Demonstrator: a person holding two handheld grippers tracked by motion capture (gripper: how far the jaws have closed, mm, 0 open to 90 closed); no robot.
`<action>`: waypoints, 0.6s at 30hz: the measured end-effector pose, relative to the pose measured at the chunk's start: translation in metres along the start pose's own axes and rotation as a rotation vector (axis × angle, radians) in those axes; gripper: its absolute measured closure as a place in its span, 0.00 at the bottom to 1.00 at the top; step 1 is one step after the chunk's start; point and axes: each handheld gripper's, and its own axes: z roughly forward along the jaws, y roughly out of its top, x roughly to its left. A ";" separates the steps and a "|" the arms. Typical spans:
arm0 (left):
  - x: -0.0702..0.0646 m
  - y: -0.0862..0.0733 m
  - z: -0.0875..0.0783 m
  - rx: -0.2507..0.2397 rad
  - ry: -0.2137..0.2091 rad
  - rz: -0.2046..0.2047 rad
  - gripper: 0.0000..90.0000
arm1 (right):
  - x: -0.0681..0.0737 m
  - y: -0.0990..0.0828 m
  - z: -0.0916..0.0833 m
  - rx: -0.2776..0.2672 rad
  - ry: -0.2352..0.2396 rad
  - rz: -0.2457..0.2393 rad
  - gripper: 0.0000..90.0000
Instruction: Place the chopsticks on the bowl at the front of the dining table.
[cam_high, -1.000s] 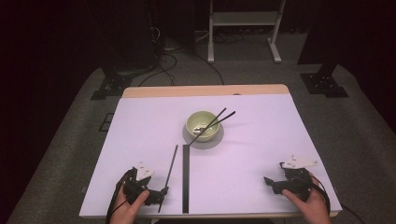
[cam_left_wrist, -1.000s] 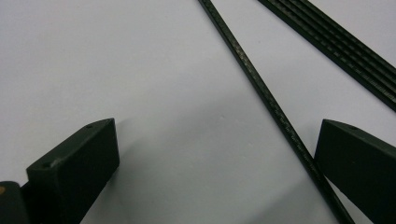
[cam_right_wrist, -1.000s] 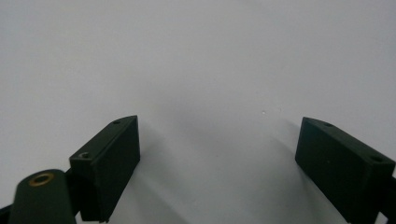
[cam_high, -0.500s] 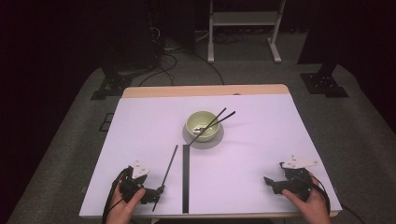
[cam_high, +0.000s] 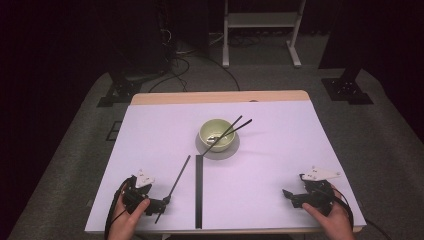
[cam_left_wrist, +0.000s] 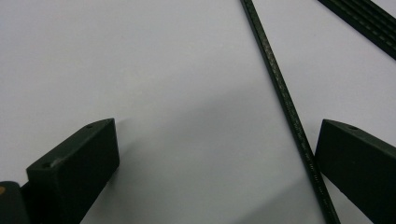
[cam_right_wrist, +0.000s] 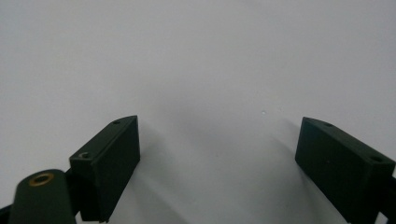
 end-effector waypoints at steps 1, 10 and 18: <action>0.001 0.000 0.000 0.002 0.001 0.002 0.00 | 0.000 0.000 0.000 0.000 0.000 0.000 0.14; 0.011 0.000 0.000 0.004 0.007 -0.007 0.00 | 0.000 0.000 0.000 -0.001 0.000 -0.001 0.14; 0.022 0.000 0.000 0.002 0.018 -0.017 0.00 | 0.000 0.000 0.000 0.000 0.000 0.000 0.14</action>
